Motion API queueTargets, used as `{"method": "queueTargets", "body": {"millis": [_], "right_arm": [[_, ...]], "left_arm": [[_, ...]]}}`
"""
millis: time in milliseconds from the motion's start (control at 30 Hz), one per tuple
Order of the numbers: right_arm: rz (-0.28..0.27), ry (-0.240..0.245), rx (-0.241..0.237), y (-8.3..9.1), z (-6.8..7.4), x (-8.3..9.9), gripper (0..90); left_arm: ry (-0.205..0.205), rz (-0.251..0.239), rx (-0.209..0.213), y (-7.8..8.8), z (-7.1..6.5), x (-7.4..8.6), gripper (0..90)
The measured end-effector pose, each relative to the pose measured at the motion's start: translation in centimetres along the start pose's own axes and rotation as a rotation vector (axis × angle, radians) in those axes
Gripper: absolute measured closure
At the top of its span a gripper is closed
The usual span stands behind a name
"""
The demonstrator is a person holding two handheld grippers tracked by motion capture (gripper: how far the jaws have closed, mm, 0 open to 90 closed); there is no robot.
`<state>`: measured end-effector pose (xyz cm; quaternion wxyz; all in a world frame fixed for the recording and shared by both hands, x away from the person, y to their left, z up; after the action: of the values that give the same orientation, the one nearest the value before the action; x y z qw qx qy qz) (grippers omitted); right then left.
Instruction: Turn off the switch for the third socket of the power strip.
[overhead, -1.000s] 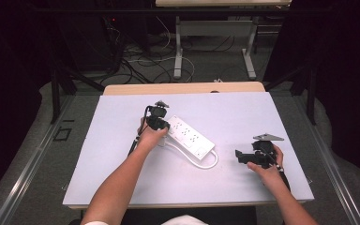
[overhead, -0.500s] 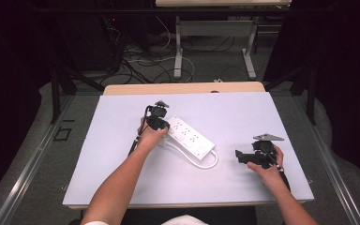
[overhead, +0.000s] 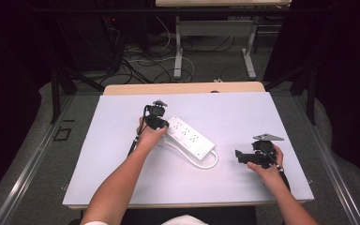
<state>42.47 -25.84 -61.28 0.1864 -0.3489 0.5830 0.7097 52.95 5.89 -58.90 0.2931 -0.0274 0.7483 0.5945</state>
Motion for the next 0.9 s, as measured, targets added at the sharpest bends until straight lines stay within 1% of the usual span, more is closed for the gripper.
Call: {"method": "queueTargets", "body": {"millis": [133,300,467,533,633,700,800,867,900], "right_arm": [[0.003,-0.005,-0.004,0.0,0.1,0.0,0.0],[0.003,-0.005,-0.004,0.0,0.2,0.0,0.0],[0.001,-0.002,-0.002,0.0,0.0,0.0,0.0],[0.000,-0.001,-0.003,0.0,0.1,0.0,0.0],[0.002,-0.005,-0.004,0.0,0.1,0.0,0.0],[0.003,-0.006,-0.004,0.0,0.1,0.0,0.0],[0.000,-0.001,-0.003,0.0,0.1,0.0,0.0],[0.001,-0.005,-0.003,0.0,0.1,0.0,0.0],[0.001,-0.005,-0.003,0.0,0.1,0.0,0.0]], "left_arm": [[0.014,-0.007,-0.005,0.2,0.2,-0.1,78.0],[0.011,-0.015,-0.010,0.3,0.3,-0.1,73.9],[0.007,-0.021,-0.004,0.5,0.2,-0.2,69.4],[0.008,-0.024,-0.002,0.5,0.1,-0.2,65.0],[0.013,-0.032,0.000,0.7,0.1,-0.3,62.7],[0.017,-0.035,0.003,0.8,0.1,-0.3,58.8],[0.021,-0.038,0.001,1.1,0.2,-0.3,56.8],[0.021,-0.051,-0.001,1.3,0.3,-0.4,52.5],[0.024,-0.056,-0.001,1.4,0.4,-0.4,52.5]]}}
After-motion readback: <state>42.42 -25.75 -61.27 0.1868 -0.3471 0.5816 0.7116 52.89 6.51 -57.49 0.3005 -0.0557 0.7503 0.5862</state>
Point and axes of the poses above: each handheld gripper's, and its own axes: y roughly backward along the jaws, x roughly out of its underside, z roughly to its left, the point moved 9 cm from there along -y, roughly forward along the jaws, and after that the axes turned 4 degrees about z, right-handed, at the moved point
